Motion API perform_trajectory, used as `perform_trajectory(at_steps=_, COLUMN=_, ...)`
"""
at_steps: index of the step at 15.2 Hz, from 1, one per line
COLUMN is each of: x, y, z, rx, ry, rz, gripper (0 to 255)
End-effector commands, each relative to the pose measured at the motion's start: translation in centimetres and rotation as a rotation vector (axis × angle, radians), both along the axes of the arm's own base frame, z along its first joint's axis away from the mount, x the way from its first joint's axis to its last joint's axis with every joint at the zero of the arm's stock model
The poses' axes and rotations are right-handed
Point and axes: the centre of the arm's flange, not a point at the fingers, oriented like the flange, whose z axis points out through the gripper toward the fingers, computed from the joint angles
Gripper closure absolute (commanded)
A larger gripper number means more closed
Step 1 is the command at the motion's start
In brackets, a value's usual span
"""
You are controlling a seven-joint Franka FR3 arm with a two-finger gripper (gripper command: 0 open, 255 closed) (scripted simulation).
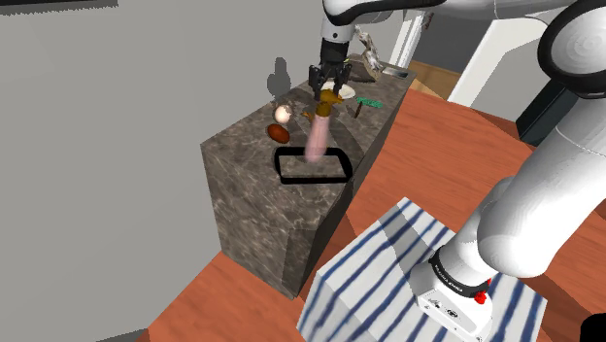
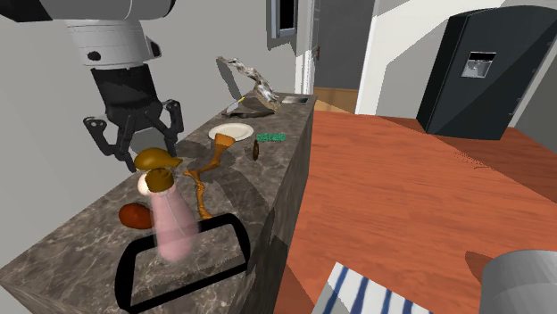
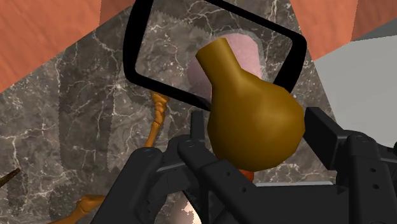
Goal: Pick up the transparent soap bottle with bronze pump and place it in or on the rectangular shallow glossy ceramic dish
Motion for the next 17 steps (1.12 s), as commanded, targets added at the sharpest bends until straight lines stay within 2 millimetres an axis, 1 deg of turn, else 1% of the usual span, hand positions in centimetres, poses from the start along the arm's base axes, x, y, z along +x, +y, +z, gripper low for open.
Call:
perform_trajectory(at_steps=1, x=0.0, y=0.0, z=0.0, rx=0.000, ry=-0.001, rz=0.000, gripper=255)
perform_trajectory(at_steps=3, x=0.0, y=0.0, z=0.0, rx=0.000, ry=-0.001, rz=0.000, gripper=255)
perform_trajectory(at_steps=4, x=0.0, y=0.0, z=0.0, rx=0.000, ry=-0.001, rz=0.000, gripper=0)
perform_trajectory(at_steps=9, x=0.0, y=0.0, z=0.0, rx=0.000, ry=-0.001, rz=0.000, gripper=0)
perform_trajectory(at_steps=12, x=0.2, y=0.0, z=4.0, rx=0.000, ry=-0.001, rz=0.000, gripper=0)
perform_trajectory(at_steps=13, x=0.2, y=-0.1, z=5.0, rx=0.000, ry=-0.001, rz=0.000, gripper=0)
perform_trajectory(at_steps=17, x=0.2, y=-0.1, z=5.0, rx=0.000, ry=-0.001, rz=0.000, gripper=0)
